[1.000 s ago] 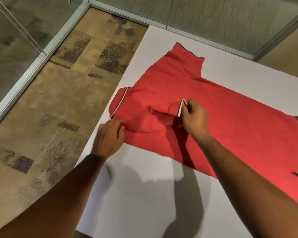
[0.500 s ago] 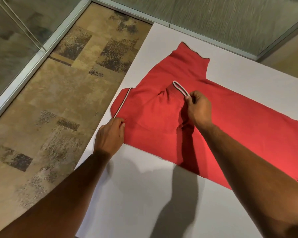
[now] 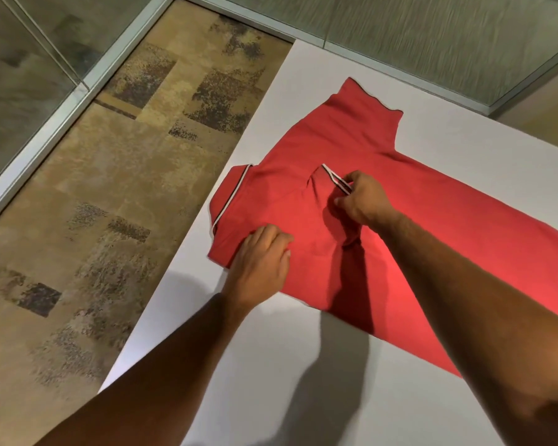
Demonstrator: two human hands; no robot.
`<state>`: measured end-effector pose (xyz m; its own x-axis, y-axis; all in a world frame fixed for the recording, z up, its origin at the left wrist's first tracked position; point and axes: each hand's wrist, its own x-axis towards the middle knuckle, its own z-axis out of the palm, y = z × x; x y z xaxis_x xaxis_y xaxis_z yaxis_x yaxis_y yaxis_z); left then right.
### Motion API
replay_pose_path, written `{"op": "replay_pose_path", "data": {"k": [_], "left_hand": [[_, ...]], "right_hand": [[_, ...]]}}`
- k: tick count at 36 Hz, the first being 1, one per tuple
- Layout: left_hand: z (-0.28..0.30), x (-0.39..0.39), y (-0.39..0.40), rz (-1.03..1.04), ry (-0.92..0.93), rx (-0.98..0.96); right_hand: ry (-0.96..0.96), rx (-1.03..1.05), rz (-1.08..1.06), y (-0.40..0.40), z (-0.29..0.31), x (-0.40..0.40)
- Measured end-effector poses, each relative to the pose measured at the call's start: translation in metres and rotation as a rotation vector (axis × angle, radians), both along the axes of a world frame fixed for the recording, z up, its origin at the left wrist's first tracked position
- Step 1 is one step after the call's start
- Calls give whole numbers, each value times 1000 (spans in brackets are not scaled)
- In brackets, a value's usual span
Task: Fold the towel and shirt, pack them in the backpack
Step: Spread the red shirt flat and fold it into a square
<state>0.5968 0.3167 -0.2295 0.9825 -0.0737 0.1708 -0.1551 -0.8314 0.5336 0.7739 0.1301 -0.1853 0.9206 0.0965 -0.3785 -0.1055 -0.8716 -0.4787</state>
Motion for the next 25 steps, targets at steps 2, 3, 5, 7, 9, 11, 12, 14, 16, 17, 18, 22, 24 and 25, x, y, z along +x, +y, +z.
{"op": "replay_pose_path", "data": {"k": [2, 3, 5, 7, 9, 11, 12, 14, 16, 17, 18, 22, 24, 25], "left_hand": [[-4, 1, -2, 6, 52, 9], [-5, 1, -2, 11, 79, 13], [-7, 2, 0, 9, 110, 19], [-7, 4, 0, 7, 122, 17], [-4, 5, -1, 20, 129, -1], [0, 8, -3, 43, 124, -50], [3, 9, -5, 54, 114, -84], [9, 13, -10, 73, 90, -169], [12, 20, -14, 109, 104, -265], [14, 24, -15, 145, 153, -324], [16, 29, -15, 197, 234, -411], [29, 45, -5, 495, 612, -1026], [36, 44, 3, 569, 677, -1223], [36, 42, 7, 604, 679, -1284]], "right_hand": [[-97, 10, 4, 3, 1, 0], [-147, 33, -8, 4, 1, -1], [-225, 72, -29, 5, -1, -5], [-271, 62, 2, 4, -4, -11], [-272, 44, 29, 2, -8, -16], [-272, 40, 13, -1, -11, -18], [-279, 40, 1, -2, -12, -18], [-310, 48, 0, -1, -10, -18], [-374, 64, 29, 2, -4, -21], [-423, 74, 55, 5, 1, -25], [-481, 84, 91, 8, 6, -30], [-713, 19, 330, 15, 21, -74], [-765, -3, 458, 18, 17, -103], [-777, -1, 513, 20, 11, -117]]}}
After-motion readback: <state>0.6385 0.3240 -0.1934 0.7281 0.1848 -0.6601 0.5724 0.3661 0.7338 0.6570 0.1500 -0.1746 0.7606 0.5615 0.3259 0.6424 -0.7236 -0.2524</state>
